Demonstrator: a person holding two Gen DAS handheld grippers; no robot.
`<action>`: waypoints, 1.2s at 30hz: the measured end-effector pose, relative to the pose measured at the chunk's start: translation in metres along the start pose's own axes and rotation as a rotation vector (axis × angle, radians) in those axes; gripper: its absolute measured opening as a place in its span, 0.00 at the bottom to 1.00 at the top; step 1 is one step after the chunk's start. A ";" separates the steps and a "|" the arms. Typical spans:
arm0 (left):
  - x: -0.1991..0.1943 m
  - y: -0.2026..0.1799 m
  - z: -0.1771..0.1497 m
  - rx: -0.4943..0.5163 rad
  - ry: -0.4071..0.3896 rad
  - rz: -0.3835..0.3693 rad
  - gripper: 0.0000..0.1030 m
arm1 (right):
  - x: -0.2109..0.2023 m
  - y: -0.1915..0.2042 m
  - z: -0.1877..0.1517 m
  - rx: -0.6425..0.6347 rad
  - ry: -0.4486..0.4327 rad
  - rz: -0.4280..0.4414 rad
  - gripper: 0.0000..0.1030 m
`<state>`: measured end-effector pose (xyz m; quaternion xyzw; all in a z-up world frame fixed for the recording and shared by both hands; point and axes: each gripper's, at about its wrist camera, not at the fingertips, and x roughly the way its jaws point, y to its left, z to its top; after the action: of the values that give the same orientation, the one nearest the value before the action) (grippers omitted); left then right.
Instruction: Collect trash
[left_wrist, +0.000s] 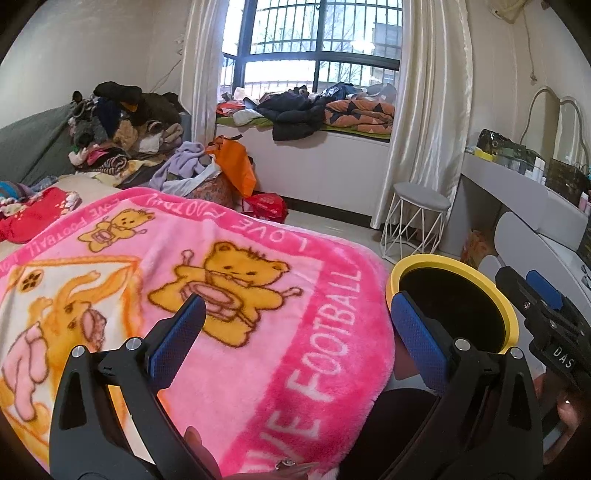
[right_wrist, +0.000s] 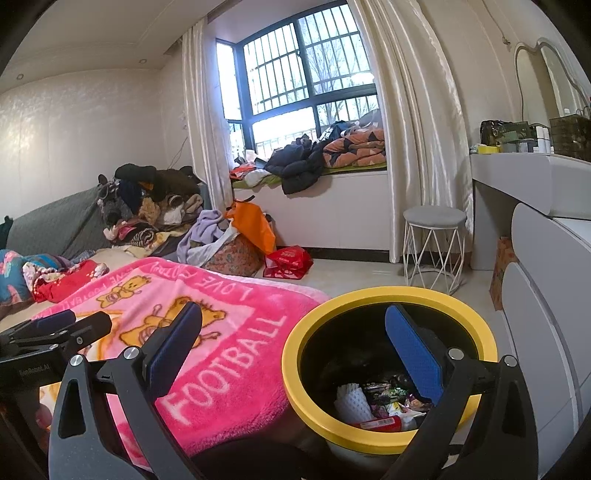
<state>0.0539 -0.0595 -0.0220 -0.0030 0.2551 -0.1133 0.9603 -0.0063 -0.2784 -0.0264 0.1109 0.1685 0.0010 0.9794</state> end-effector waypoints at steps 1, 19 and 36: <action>0.000 0.000 0.000 -0.001 0.000 0.002 0.90 | 0.000 0.000 0.000 -0.001 -0.001 -0.001 0.94; 0.000 0.000 0.000 -0.004 -0.003 0.002 0.90 | 0.000 0.000 0.000 -0.002 0.001 0.000 0.94; 0.001 0.001 -0.001 -0.006 -0.005 0.003 0.90 | 0.000 0.001 0.000 -0.004 0.001 -0.001 0.94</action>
<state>0.0545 -0.0591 -0.0230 -0.0061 0.2531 -0.1111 0.9610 -0.0063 -0.2773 -0.0265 0.1091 0.1689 0.0010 0.9796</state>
